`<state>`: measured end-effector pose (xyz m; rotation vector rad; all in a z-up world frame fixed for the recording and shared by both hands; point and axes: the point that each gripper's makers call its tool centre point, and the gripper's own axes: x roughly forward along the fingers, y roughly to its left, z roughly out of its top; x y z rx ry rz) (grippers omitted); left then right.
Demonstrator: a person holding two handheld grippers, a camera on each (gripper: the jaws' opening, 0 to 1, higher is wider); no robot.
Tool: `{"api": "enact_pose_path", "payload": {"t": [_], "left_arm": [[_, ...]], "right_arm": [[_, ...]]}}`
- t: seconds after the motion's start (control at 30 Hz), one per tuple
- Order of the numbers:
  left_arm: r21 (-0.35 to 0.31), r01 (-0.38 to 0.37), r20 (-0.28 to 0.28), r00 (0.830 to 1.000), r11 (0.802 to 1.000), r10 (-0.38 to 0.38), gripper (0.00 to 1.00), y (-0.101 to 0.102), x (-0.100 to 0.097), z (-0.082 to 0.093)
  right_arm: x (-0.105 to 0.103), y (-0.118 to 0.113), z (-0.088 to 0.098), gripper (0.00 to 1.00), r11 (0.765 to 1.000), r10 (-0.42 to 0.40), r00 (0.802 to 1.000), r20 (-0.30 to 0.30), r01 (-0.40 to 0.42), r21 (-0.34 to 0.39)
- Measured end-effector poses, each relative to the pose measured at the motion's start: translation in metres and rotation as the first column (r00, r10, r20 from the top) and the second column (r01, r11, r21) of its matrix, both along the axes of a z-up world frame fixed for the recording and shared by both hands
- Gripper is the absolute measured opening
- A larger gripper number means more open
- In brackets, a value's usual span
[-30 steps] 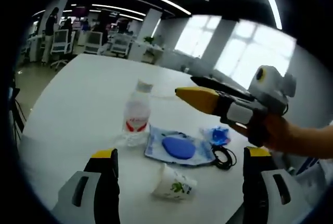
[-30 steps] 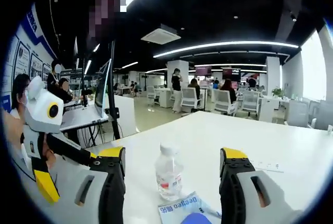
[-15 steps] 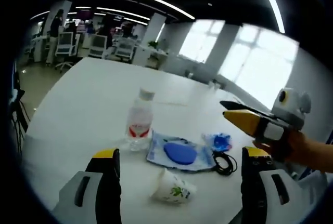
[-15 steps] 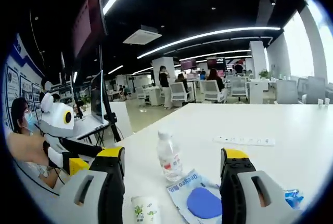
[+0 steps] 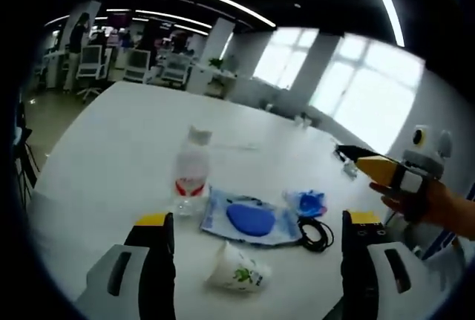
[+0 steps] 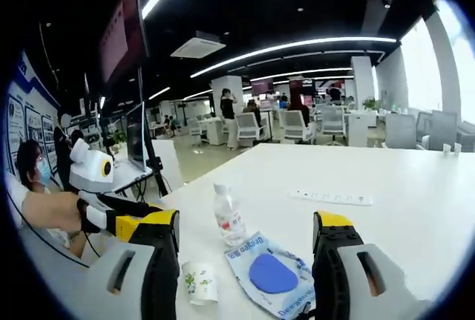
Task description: Arrange the tabletop items into an orderly group along one side of the table until the central work area is clear of visible clutter.
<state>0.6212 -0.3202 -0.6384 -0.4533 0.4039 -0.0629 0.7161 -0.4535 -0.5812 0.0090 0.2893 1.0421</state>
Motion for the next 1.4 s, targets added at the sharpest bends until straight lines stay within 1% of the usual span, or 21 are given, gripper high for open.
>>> {"api": "enact_pose_path", "payload": {"t": [0.07, 0.13, 0.2, 0.23, 0.27, 0.3, 0.33, 0.37, 0.4, 0.43, 0.47, 0.5, 0.6, 0.73, 0.77, 0.83, 0.9, 0.93, 1.03, 1.2, 1.4], "left_arm": [[0.012, -0.010, 0.008, 1.000, 1.000, 0.010, 0.89, 0.000, 0.001, 0.002], [0.036, -0.007, -0.002, 1.000, 0.999, 0.007, 0.87, -0.002, 0.000, -0.002], [0.047, -0.001, -0.016, 1.000, 0.999, 0.001, 0.88, -0.005, -0.001, -0.004], [0.064, 0.011, -0.023, 1.000, 0.998, -0.009, 0.88, -0.004, 0.000, -0.006], [0.086, 0.016, -0.026, 1.000, 0.996, -0.013, 0.89, -0.004, 0.000, -0.006], [0.140, 0.014, -0.032, 0.999, 0.990, -0.010, 0.89, 0.001, 0.000, -0.007], [0.167, 0.021, -0.048, 0.999, 0.986, -0.013, 0.90, 0.001, -0.001, -0.008], [0.194, 0.018, -0.070, 0.998, 0.981, -0.005, 0.92, 0.001, -0.003, -0.010], [0.219, -0.003, -0.074, 0.997, 0.976, 0.019, 0.94, 0.003, -0.003, -0.008], [0.209, -0.007, -0.061, 0.998, 0.978, 0.020, 0.94, -0.003, -0.002, -0.003], [0.210, -0.001, -0.061, 0.998, 0.978, 0.014, 0.94, -0.006, 0.000, 0.001], [0.214, 0.004, -0.064, 0.998, 0.977, 0.010, 0.93, -0.005, 0.002, 0.002], [0.237, 0.000, -0.068, 0.998, 0.972, 0.017, 0.93, -0.016, 0.010, 0.012], [0.240, -0.004, -0.066, 0.998, 0.971, 0.020, 0.93, -0.031, 0.021, 0.018], [0.254, -0.009, -0.075, 0.997, 0.967, 0.029, 0.94, -0.039, 0.022, 0.021], [0.251, -0.010, -0.085, 0.996, 0.968, 0.032, 0.94, -0.045, 0.026, 0.019], [0.233, -0.016, -0.083, 0.996, 0.972, 0.037, 0.94, -0.054, 0.030, 0.020], [0.233, -0.017, -0.083, 0.996, 0.972, 0.037, 0.94, -0.058, 0.032, 0.020], [0.233, -0.015, -0.095, 0.995, 0.972, 0.038, 0.94, -0.066, 0.037, 0.017], [0.224, -0.019, -0.117, 0.992, 0.974, 0.046, 0.93, -0.090, 0.052, 0.010], [0.217, -0.024, -0.111, 0.993, 0.976, 0.050, 0.91, -0.117, 0.068, 0.009]], "right_arm": [[0.001, -0.004, 0.000, 0.71, 1.000, -0.002, 1.000, -0.003, 0.002, 0.015], [0.000, -0.009, -0.004, 0.70, 1.000, 0.007, 1.000, -0.009, -0.007, 0.015], [-0.002, -0.014, -0.015, 0.69, 0.999, 0.025, 0.999, -0.020, -0.026, -0.028], [-0.002, -0.016, -0.018, 0.68, 0.999, 0.030, 0.999, -0.027, -0.031, -0.027], [0.002, -0.019, -0.020, 0.68, 0.999, 0.040, 0.998, -0.040, -0.041, -0.017], [0.004, -0.021, -0.020, 0.68, 0.999, 0.046, 0.998, -0.046, -0.047, -0.008], [0.006, -0.024, -0.019, 0.68, 0.999, 0.049, 0.997, -0.052, -0.049, 0.001], [0.007, -0.026, -0.019, 0.68, 0.999, 0.049, 0.997, -0.055, -0.049, 0.005], [0.009, -0.029, -0.016, 0.68, 0.998, 0.054, 0.997, -0.058, -0.053, 0.021], [0.009, -0.029, -0.016, 0.68, 0.998, 0.057, 0.997, -0.057, -0.056, 0.022], [0.015, -0.031, -0.017, 0.68, 0.997, 0.069, 0.996, -0.054, -0.068, 0.023], [0.017, -0.033, -0.019, 0.68, 0.997, 0.075, 0.996, -0.055, -0.074, 0.018], [0.026, -0.039, -0.025, 0.68, 0.995, 0.104, 0.991, -0.082, -0.104, 0.013], [0.043, -0.057, -0.031, 0.68, 0.993, 0.116, 0.989, -0.094, -0.115, 0.014], [0.045, -0.060, -0.032, 0.67, 0.993, 0.115, 0.989, -0.097, -0.115, 0.013], [0.050, -0.069, -0.037, 0.66, 0.994, 0.111, 0.987, -0.117, -0.111, 0.005], [0.056, -0.079, -0.039, 0.66, 0.994, 0.106, 0.988, -0.117, -0.107, -0.001], [0.058, -0.081, -0.040, 0.65, 0.994, 0.104, 0.988, -0.117, -0.105, -0.002], [0.071, -0.100, -0.042, 0.65, 0.996, 0.092, 0.987, -0.130, -0.091, 0.009], [0.093, -0.131, -0.054, 0.64, 0.997, 0.072, 0.985, -0.156, -0.073, -0.004], [0.116, -0.155, -0.065, 0.64, 0.996, 0.082, 0.983, -0.162, -0.086, -0.016]]}}
